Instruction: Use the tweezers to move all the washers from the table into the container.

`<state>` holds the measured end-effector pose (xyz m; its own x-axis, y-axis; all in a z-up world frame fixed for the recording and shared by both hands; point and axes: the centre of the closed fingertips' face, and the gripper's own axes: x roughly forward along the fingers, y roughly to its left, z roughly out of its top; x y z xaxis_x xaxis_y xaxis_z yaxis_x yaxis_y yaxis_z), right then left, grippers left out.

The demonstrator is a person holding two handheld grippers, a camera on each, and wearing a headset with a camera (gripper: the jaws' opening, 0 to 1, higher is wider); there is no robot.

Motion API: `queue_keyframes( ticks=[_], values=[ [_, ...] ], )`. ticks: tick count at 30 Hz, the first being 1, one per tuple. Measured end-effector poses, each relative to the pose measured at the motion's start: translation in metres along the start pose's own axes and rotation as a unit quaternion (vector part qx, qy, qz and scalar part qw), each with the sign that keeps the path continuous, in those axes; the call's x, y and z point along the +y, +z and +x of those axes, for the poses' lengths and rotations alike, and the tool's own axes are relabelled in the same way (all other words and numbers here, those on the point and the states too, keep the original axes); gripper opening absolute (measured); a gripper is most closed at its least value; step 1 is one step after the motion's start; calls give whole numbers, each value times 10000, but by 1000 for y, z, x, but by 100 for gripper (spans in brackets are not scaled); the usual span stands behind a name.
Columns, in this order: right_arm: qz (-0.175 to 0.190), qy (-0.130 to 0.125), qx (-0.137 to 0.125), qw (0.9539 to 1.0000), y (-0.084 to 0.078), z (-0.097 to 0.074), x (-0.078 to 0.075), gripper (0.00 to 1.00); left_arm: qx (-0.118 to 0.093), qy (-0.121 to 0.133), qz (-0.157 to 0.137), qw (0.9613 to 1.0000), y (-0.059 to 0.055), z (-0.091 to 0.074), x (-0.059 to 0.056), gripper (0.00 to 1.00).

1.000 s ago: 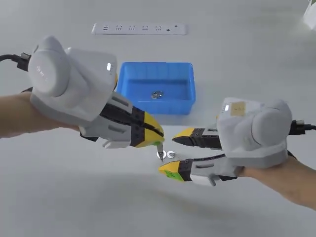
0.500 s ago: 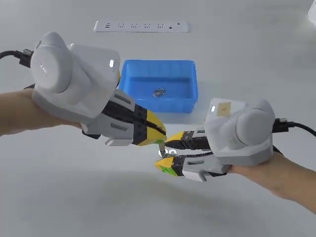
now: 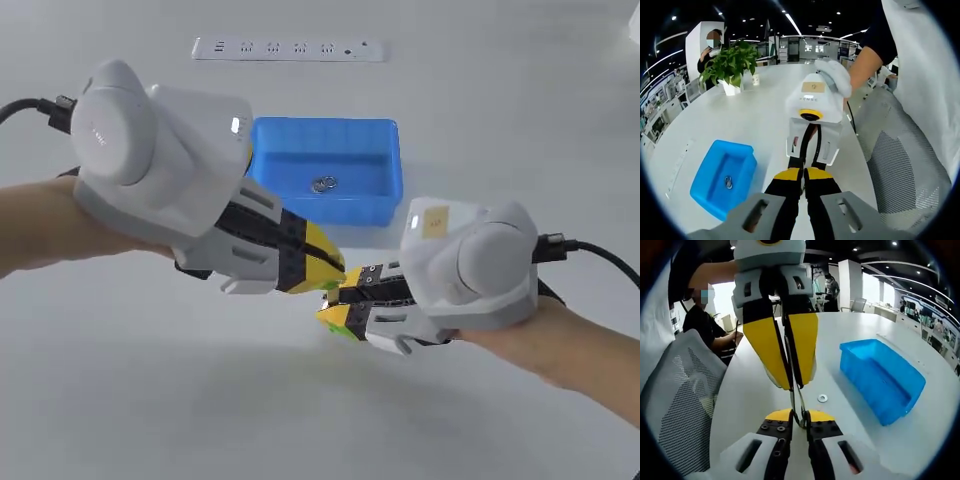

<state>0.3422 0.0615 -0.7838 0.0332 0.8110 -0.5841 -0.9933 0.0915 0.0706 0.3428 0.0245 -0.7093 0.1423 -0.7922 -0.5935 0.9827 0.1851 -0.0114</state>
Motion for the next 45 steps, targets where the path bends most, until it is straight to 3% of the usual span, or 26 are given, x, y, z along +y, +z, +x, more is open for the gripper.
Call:
queue_keyframes(
  ticks=[7,11,35,38,45],
  values=[
    [-180,-36,-42,9998,0,0,0,10,-5,16,-13,10000,0,0,1,6],
    [50,-7,-102,9999,1,1,2,10,-53,39,-108,9999,0,0,1,6],
    [30,8,-171,9998,10,0,4,9,-105,150,-72,9998,5,-7,3,7],
    [52,36,-203,9998,12,-1,5,9,-192,165,-198,9995,7,-8,3,7],
    [181,22,-236,9996,18,-5,5,9,-259,242,-140,9993,12,-12,4,7]
  ],
)
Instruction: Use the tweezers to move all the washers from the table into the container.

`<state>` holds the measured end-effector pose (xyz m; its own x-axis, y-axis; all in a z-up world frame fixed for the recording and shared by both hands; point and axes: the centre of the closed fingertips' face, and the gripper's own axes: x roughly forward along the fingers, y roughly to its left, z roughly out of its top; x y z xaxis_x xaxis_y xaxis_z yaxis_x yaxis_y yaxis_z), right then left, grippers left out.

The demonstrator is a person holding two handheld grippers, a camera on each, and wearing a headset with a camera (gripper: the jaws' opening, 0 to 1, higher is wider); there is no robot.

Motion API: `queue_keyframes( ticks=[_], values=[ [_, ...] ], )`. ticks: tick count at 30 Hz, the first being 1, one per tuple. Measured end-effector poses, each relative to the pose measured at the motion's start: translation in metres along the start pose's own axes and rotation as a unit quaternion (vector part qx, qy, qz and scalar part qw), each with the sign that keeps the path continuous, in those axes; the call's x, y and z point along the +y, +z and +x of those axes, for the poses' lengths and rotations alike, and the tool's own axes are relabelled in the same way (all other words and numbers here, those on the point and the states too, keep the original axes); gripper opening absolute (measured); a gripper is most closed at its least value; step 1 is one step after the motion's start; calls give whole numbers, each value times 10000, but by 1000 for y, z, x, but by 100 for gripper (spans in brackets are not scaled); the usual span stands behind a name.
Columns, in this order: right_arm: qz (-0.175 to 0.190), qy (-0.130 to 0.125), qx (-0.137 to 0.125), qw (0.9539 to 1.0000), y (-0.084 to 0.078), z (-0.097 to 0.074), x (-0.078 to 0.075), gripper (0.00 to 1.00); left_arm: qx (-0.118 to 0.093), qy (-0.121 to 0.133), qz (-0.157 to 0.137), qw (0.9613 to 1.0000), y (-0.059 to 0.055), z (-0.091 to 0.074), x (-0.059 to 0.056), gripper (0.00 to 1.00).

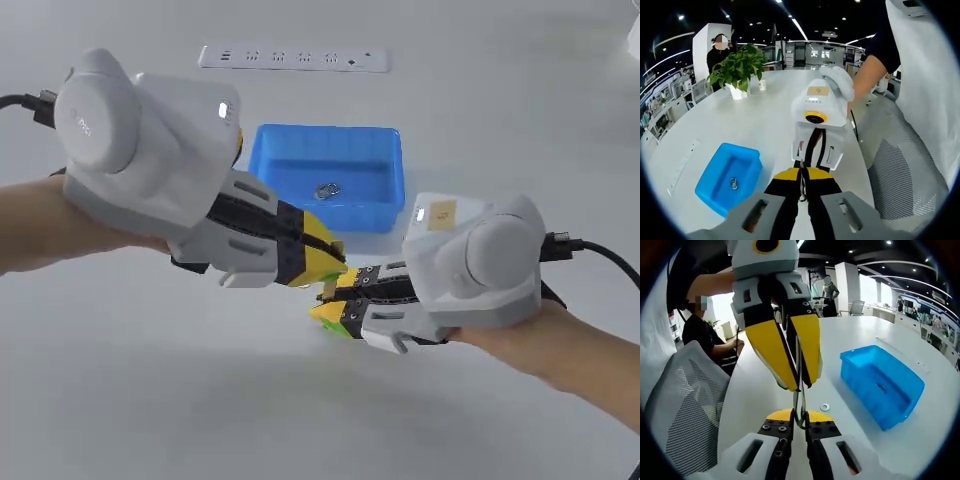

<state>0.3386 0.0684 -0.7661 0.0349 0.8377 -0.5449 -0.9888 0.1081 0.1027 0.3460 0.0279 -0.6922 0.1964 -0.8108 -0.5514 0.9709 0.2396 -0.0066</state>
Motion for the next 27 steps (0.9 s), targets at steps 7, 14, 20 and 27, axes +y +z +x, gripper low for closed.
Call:
queue_keyframes(
  ticks=[7,14,20,27],
  values=[
    [-54,-51,-61,10000,10,-5,-2,9,-93,142,71,9998,8,-7,2,7],
    [-128,-107,-97,9998,18,-7,-7,9,-194,257,57,9995,14,-12,7,7],
    [-134,-141,-139,9997,24,-8,-11,9,-327,248,-162,9990,22,-18,10,14],
    [-137,-188,-210,9995,31,-10,-16,9,-141,288,-178,9993,11,-23,12,23]
  ],
)
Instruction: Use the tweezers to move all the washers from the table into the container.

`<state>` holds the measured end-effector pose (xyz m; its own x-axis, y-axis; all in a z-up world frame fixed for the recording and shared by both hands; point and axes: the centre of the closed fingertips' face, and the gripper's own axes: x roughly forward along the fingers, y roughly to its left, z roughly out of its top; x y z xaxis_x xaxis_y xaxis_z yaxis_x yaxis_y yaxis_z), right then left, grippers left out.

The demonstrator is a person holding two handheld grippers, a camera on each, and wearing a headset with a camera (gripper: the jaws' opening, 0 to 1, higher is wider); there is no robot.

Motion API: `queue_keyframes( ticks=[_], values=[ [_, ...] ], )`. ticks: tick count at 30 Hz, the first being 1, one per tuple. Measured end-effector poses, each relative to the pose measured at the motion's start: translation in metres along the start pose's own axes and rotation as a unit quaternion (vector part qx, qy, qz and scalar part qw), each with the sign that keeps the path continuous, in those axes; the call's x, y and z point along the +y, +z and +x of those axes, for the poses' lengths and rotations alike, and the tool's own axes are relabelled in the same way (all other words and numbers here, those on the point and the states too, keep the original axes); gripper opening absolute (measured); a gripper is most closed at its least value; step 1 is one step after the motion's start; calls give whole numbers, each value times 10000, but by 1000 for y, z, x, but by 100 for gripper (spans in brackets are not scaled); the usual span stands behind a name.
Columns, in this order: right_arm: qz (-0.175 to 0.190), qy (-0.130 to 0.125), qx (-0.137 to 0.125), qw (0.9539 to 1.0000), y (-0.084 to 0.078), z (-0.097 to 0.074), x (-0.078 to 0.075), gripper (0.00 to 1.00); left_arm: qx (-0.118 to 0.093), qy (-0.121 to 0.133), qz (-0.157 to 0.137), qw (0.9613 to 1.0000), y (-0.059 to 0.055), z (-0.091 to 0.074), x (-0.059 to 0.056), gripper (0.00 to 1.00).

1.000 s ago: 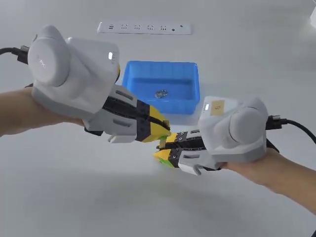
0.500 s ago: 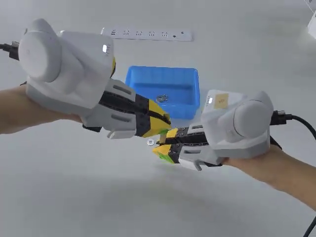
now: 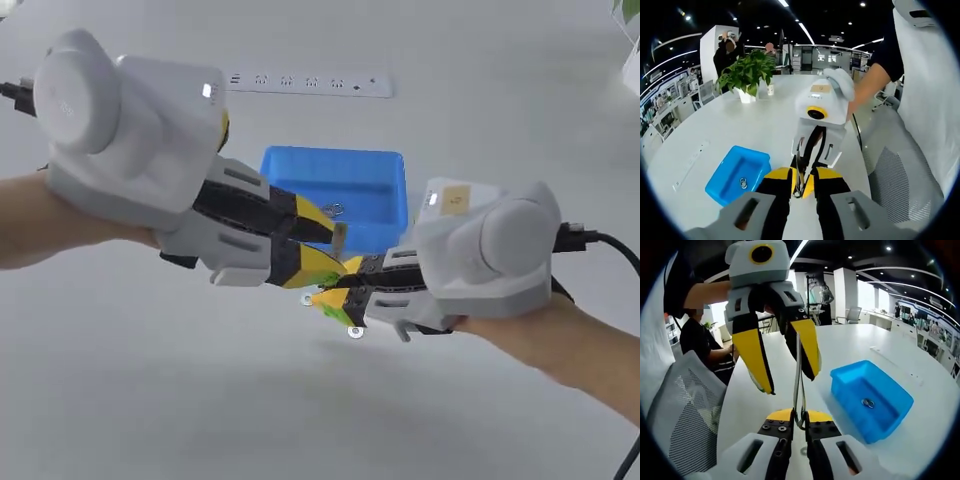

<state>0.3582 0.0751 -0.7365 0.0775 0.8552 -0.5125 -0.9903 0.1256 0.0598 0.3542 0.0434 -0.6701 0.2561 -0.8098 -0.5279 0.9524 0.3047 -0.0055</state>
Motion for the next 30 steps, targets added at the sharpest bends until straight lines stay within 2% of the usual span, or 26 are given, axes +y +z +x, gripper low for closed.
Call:
queue_keyframes(
  ticks=[2,5,7,9,12,15,18,19,22,24,26,27,29,30],
  values=[
    [-11,-9,-14,10000,2,-1,-2,9,39,37,-114,9999,-5,-3,2,28],
    [-81,-29,-18,10000,5,-3,-5,9,121,147,-161,9997,-13,-8,4,30],
    [-109,-59,-56,9999,11,-5,-9,9,144,252,-198,9994,-19,-12,5,31],
    [-131,-96,-124,9998,19,-9,-14,9,190,353,-419,9983,-27,-16,6,36],
    [-267,-144,-160,9994,29,-14,-23,9,205,484,-473,9975,-36,-21,6,45],
    [-390,-234,-204,9988,42,-21,-34,9,157,690,-913,9933,-45,-28,7,53],
    [-555,-381,-229,9975,52,-26,-48,9,138,818,-1223,9890,-53,-32,6,62],
    [-649,-456,-218,9966,55,-27,-55,9,138,844,-1286,9880,-55,-34,6,64],
    [-591,-530,-260,9965,60,-28,-67,9,64,970,-1282,9870,-59,-39,6,68],
    [-602,-615,-287,9959,64,-27,-77,9,29,1083,-1499,9827,-63,-43,7,70],
    [-585,-694,-316,9954,68,-24,-89,9,-42,1175,-1521,9813,-65,-45,9,71],
    [-581,-731,-331,9951,69,-23,-93,9,-94,1221,-1578,9798,-66,-47,10,71],
    [-512,-828,-371,9946,70,-18,-105,9,-163,1381,-1766,9744,-73,-52,14,71],
    [-549,-911,-372,9936,69,-14,-111,9,-197,1539,-1835,9707,-78,-56,18,71]
  ],
)
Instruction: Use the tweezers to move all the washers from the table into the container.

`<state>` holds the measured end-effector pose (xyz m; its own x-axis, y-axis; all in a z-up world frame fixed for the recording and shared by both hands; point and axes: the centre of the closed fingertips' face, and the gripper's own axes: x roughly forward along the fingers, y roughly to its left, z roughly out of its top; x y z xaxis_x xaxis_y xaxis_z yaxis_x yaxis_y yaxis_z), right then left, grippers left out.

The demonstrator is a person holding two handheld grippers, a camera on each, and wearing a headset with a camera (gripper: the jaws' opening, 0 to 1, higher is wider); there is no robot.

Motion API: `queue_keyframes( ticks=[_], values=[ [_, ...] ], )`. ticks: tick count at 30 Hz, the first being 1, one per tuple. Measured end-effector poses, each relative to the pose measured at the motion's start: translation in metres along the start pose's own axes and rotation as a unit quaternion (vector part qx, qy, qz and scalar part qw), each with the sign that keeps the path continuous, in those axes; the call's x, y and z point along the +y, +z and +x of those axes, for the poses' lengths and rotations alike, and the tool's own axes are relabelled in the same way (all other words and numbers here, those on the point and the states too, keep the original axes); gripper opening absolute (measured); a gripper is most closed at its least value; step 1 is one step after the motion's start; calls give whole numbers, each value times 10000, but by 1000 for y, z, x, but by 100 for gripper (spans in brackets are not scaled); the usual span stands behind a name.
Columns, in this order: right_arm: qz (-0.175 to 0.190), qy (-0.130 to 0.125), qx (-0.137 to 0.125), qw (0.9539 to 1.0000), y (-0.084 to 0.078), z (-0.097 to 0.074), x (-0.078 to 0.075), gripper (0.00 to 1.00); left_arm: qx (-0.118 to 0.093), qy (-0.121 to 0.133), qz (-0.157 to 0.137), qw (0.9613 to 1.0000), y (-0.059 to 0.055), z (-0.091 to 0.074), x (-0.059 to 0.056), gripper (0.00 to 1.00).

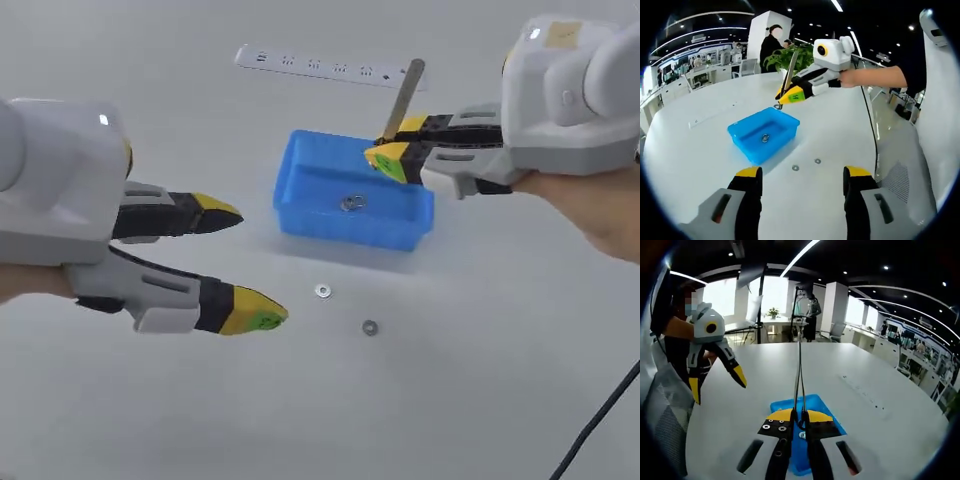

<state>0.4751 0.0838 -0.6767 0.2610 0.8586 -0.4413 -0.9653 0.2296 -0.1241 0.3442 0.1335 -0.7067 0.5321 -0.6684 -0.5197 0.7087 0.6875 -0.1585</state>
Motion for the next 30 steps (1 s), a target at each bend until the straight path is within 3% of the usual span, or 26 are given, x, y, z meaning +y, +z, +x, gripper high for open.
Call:
queue_keyframes(
  ticks=[7,13,20,23,27,30],
  values=[
    [80,-32,140,9999,-20,31,-13,9,-216,220,-594,9978,-8,-15,13,73],
    [13,163,416,9990,-47,55,-5,9,-165,330,-649,9972,-16,-18,14,74],
    [65,222,519,9984,-60,62,-4,9,-158,445,-734,9962,-18,-22,16,73],
    [128,204,562,9981,-65,62,-7,9,75,432,-740,9963,-28,-22,14,73],
    [211,132,597,9979,-68,61,-9,9,64,427,-791,9959,-31,-22,11,73],
    [160,181,625,9978,-71,61,-7,9,188,400,-795,9959,-34,-19,6,73]
  ],
)
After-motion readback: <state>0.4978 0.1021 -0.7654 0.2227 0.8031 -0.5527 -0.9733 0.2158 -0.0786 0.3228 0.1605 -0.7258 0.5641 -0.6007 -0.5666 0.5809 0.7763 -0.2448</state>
